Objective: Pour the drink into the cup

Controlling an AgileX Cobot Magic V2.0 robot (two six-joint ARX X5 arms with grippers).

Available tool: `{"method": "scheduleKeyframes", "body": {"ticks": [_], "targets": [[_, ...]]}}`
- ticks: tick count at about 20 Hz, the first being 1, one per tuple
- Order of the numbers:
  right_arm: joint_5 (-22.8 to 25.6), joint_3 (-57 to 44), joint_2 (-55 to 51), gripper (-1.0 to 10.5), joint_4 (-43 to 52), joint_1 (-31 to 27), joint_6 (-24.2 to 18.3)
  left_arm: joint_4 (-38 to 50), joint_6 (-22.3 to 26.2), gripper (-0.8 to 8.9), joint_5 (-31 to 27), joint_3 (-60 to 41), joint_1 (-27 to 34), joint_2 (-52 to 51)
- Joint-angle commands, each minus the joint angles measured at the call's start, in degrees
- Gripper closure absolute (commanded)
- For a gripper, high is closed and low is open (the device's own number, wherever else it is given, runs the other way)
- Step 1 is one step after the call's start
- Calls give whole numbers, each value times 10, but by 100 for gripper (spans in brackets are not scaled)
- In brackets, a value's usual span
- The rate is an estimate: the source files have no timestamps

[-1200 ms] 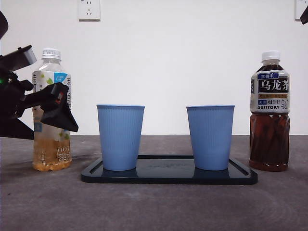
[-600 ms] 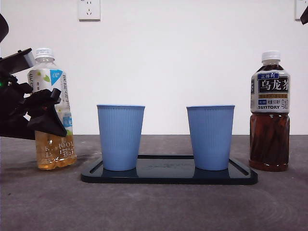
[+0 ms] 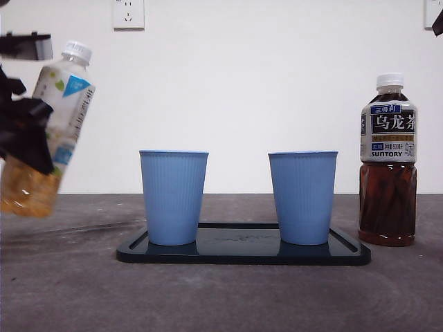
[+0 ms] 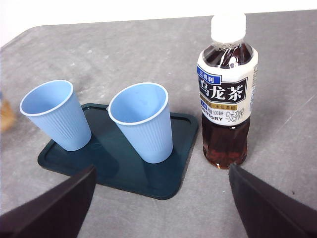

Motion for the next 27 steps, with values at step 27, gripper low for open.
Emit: {"method": "scheduleKeyframes", "body": {"ticks": [27], "targets": [[-10,9,0,520,-3,5,-43,-176,464,635,-465,212,-175,89]]}}
